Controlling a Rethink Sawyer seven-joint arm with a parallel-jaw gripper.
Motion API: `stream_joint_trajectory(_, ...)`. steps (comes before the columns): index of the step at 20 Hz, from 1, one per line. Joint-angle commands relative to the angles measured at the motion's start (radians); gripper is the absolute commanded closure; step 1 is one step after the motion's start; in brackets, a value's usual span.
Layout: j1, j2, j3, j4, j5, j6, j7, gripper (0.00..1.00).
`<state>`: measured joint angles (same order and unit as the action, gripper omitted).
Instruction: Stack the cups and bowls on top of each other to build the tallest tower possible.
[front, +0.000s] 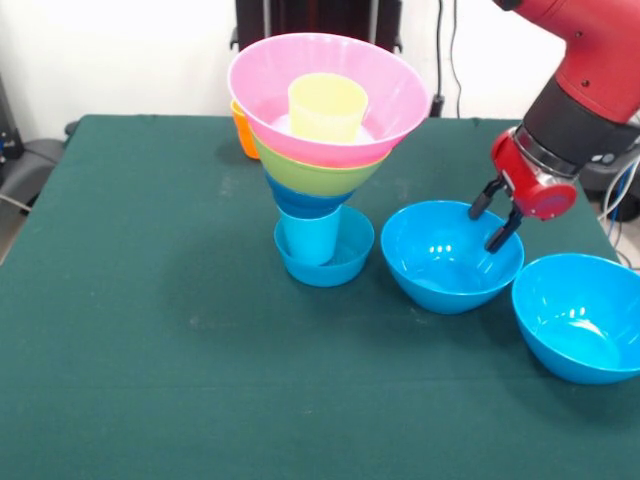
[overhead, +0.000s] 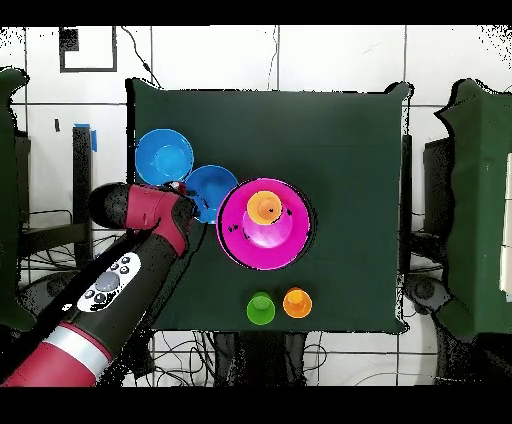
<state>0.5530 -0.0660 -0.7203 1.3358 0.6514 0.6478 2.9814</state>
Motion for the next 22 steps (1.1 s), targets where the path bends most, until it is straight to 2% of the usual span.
stream_joint_trajectory(1, 0.001, 0.065, 0.138, 0.053, 0.036, -0.039, 0.229, 0.00)
stream_joint_trajectory(11, 0.009, 0.041, 0.125, 0.061, 0.029, 0.003, 0.217, 0.00)
stream_joint_trajectory(15, -0.011, 0.001, 0.117, 0.047, -0.012, 0.019, 0.125, 0.00)
stream_joint_trajectory(19, -0.046, -0.060, 0.091, -0.006, -0.056, 0.128, 0.043, 0.00)
stream_joint_trajectory(22, -0.096, -0.062, 0.092, -0.076, -0.090, 0.171, -0.033, 0.00)
